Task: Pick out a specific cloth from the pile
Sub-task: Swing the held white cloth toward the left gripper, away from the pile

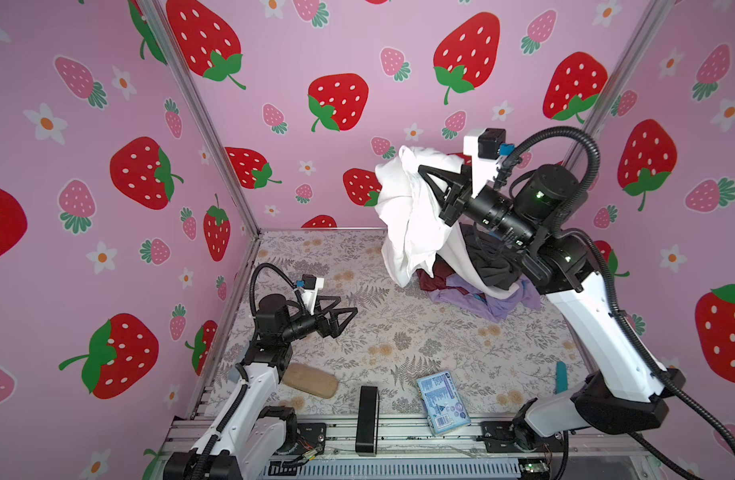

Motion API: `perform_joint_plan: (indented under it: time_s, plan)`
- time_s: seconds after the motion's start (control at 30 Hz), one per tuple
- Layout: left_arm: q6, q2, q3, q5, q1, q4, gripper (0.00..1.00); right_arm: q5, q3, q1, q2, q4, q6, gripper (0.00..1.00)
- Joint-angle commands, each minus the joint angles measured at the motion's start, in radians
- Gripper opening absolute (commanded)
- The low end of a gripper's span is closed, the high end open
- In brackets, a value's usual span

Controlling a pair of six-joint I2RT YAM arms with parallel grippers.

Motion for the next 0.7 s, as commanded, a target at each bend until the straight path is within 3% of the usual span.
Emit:
perform_joint_plan:
  time_s: [0.0, 0.67]
  plan:
    - [0.0, -0.019, -0.008, 0.015, -0.002, 0.012, 0.99, -0.131, 0.078, 0.031, 0.054, 0.137, 0.023, 0.0]
    - [0.03, -0.029, -0.016, 0.002, -0.002, -0.018, 0.99, -0.152, 0.425, 0.123, 0.462, 0.272, 0.041, 0.0]
